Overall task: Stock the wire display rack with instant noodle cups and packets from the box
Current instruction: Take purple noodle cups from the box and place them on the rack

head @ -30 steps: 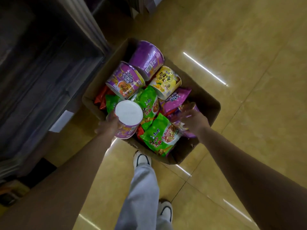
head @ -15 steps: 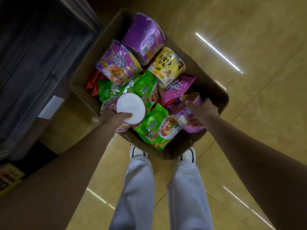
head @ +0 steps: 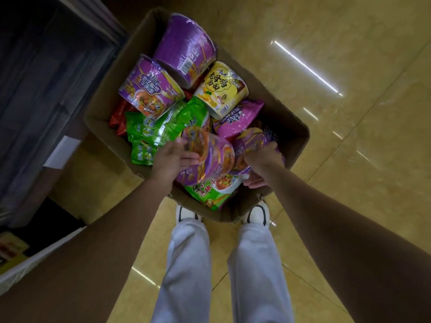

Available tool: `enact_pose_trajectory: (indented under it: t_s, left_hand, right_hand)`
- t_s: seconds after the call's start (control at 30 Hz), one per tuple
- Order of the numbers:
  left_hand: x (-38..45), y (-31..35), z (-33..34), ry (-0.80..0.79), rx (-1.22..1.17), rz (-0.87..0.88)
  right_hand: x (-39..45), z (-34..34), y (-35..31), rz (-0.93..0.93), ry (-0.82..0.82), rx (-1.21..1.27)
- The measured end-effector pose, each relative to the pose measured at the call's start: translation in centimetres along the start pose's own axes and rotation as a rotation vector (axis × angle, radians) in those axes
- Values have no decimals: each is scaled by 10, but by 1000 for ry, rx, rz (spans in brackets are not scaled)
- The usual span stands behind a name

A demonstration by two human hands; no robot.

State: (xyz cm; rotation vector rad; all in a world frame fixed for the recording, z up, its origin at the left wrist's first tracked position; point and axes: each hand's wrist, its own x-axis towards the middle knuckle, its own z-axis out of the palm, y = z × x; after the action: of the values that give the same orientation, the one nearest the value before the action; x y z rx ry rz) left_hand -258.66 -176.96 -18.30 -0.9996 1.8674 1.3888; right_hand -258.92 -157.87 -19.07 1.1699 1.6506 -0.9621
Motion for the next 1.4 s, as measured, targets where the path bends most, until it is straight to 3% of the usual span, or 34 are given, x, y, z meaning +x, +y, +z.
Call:
enact_pose_trajectory:
  t_s: [0.1,0.13,0.2,0.27,0.37,0.47,0.67,0.87,1.07,1.4]
  left_hand:
    - [2,-8,22,152,330,-22]
    - [1,-9,25,210,443,-100]
    - [3,-12,24,228,406,-298]
    - [8,-21,21,125,200,-344]
    - [12,-28,25,-10,-56,-272]
    - [2,-10,30,14,-144,-218]
    - [-52,44,8,21,-42,-46]
    - [-132,96,-19,13,-111,23]
    - [-240,121,-56,3,-261,-3]
    - [-397,137,-98,127,-477,233]
  right_hand:
    - [3,2,10,9,-15,7]
    - [4,3,14,6,-15,-5]
    - [8,7,20,-29,16,-83]
    - [12,12,28,-75,62,-162]
    - [13,19,34,-118,58,-99]
    - [-3,15,33,-145,56,44]
    - [-60,-10,36,-167,-5,239]
    - [-132,-54,26,-210,-85,420]
    - [-237,-100,16,-272,-173,408]
    - [-391,-136,35,-528,-283,350]
